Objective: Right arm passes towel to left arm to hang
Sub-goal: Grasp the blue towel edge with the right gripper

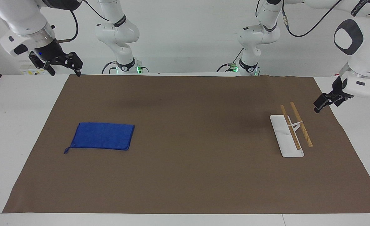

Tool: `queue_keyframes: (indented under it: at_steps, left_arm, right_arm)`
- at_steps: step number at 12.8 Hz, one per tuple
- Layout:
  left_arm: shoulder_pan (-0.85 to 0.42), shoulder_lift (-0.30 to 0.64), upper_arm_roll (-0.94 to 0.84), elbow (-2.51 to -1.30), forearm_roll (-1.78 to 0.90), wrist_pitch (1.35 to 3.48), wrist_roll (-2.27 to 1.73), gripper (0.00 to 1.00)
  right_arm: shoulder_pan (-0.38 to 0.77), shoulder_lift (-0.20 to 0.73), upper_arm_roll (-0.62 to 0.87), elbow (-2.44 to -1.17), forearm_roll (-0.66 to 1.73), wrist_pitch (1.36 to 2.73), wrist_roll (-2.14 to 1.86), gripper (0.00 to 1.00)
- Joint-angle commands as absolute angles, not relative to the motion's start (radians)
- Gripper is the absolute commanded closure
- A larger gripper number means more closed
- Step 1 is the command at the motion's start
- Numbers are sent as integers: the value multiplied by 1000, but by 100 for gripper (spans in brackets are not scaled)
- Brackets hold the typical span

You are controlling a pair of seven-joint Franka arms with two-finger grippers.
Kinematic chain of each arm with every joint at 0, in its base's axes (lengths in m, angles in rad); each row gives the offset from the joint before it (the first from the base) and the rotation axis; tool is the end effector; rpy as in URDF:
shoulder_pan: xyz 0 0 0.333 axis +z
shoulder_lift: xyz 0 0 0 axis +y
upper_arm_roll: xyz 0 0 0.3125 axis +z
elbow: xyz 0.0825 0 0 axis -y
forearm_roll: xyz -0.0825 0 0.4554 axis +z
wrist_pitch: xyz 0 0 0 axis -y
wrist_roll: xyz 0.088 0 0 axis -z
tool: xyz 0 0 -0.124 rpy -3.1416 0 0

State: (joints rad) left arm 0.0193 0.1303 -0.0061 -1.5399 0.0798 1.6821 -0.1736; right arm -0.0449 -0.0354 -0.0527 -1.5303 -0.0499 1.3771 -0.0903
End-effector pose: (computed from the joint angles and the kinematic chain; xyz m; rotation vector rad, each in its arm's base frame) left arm 0.6731 0.0181 0.5464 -3.0519 -0.2730 -0.0278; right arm 0.5885 -0.0651 0.6317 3.0994 -0.0215 -0.1890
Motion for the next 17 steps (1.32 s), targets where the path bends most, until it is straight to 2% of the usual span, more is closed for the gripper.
queue_keyframes:
  at_steps: [1,2,4,8,11,14,17]
  left_arm:
    - [21,112,-6,-1560,94,1683,-166,0]
    - [21,112,-6,-1560,94,1681,-166,0]
    - [11,59,-9,-1565,87,1412,-166,0]
    - [9,63,-12,-1568,86,1523,-175,0]
    - [9,60,-15,-1559,72,1525,-169,0]
    - [15,60,-14,-1536,-21,1513,-17,0]
    - [8,60,-15,-1537,-23,1503,111,0]
  right_arm:
    - [-51,-63,-52,-1565,-29,1390,-89,0]
    - [-52,-63,-51,-1565,-28,1387,-87,0]
    - [-52,-63,-51,-1566,-29,1382,-89,0]
    - [-32,-64,-38,-1581,-28,1405,-121,0]
    - [24,-72,-38,-1763,-26,1644,-62,0]
    - [81,-3,-38,-1897,-26,1859,66,0]
    - [51,12,-40,-2060,-12,2029,55,0]
